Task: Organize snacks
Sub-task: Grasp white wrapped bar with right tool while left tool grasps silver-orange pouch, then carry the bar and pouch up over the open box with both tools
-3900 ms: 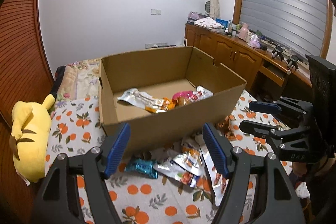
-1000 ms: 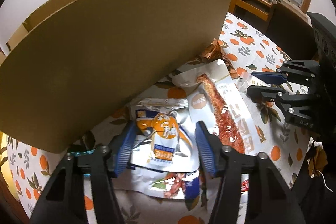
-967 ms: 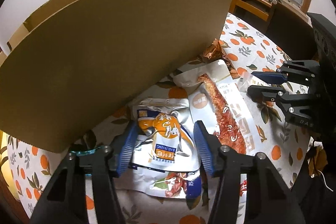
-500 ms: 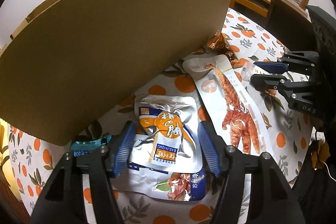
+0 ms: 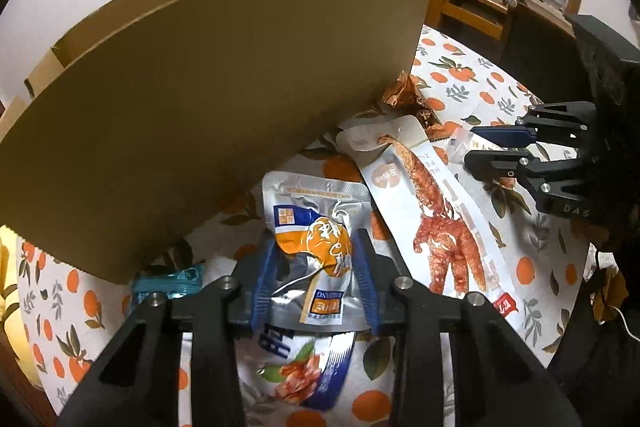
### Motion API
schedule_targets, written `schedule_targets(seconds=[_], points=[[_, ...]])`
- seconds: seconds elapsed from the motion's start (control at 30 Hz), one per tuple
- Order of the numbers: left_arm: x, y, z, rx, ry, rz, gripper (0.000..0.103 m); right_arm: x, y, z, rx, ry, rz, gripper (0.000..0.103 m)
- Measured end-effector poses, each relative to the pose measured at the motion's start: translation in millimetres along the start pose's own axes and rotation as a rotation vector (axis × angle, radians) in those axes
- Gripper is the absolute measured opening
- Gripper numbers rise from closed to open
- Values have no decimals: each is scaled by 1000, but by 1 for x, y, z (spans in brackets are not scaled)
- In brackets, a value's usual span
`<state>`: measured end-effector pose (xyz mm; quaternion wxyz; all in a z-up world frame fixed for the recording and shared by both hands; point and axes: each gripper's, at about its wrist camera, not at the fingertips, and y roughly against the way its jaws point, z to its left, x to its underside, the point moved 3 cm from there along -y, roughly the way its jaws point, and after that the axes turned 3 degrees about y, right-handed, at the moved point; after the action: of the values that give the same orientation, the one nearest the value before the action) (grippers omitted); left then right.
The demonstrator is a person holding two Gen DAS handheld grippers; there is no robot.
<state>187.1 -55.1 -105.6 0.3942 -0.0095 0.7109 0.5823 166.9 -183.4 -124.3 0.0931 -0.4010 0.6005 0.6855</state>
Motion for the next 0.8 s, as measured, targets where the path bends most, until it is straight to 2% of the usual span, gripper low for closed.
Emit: schedule_targets(seconds=[0.37,0.8], points=[[6,21,-9,15,28,-74,27,0,0,-1,0,1,-3,20],[4,38,-12,8,69,-153,26,-2,6,-1,-8,-16,-34,19]])
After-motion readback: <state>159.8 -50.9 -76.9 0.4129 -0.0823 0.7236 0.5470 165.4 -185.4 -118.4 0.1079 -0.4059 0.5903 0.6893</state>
